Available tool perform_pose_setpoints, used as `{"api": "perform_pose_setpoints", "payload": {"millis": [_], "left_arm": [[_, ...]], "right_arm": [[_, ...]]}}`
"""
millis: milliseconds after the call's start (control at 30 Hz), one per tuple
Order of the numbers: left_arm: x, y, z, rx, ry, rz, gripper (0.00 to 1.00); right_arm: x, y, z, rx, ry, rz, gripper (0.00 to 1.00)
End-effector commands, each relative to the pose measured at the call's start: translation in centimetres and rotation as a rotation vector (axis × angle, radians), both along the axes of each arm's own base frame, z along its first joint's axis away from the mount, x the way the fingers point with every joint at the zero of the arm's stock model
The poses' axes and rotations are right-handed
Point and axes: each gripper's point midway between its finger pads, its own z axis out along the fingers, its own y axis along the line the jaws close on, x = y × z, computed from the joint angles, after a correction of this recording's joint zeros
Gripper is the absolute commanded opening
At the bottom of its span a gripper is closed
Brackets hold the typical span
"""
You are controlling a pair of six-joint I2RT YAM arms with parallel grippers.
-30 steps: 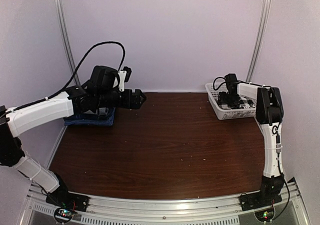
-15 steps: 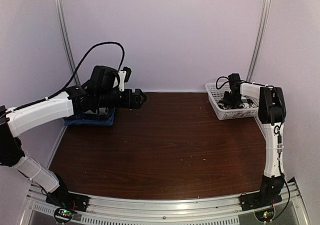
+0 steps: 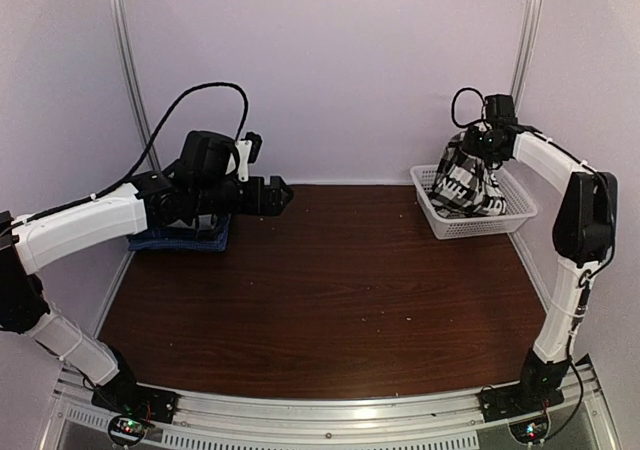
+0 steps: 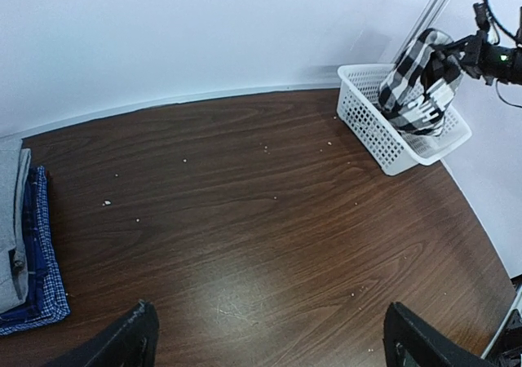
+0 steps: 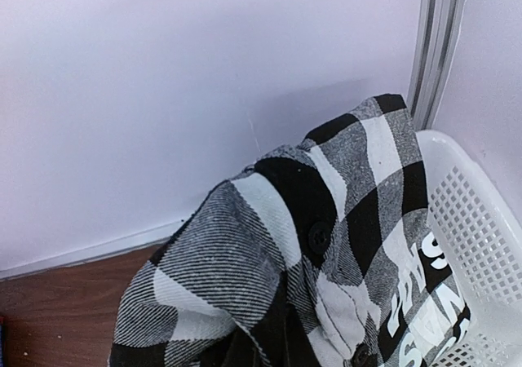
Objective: Fold and stack the long sleeve shirts
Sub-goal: Pick up the crumpled shirt from the center of the board, then place the crumpled shirt at the center of the board.
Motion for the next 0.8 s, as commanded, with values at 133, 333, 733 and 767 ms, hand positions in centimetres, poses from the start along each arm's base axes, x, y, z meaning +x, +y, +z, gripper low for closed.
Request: {"api": "perform_pose_setpoints", "payload": {"millis": [133,333,733,767], "left_arm": [[0.6,0.0,2.8,-0.058,-0.074,0.015,0.98],[0.5,0.4,3.1,-0.064,-0.087,0.026,0.98],[0.4,1.9,4.0,-0.075,-0.126,0.087,0.98],[0.4,2.1,4.1,-0.078,-0.128,0.095,0.98]], "right_arm": [[-4.6,5.7,13.3,0.064,-0.296,0.139,0.00],[-9.3,11.6,19.0,0.111,-0.410,0.285,0.00],[-21.2,26.9,26.0,0.347,-0.568,0.793,0.00],[-22.3,28.0,26.5,0.402,-0.578,0.858,0.00]]}}
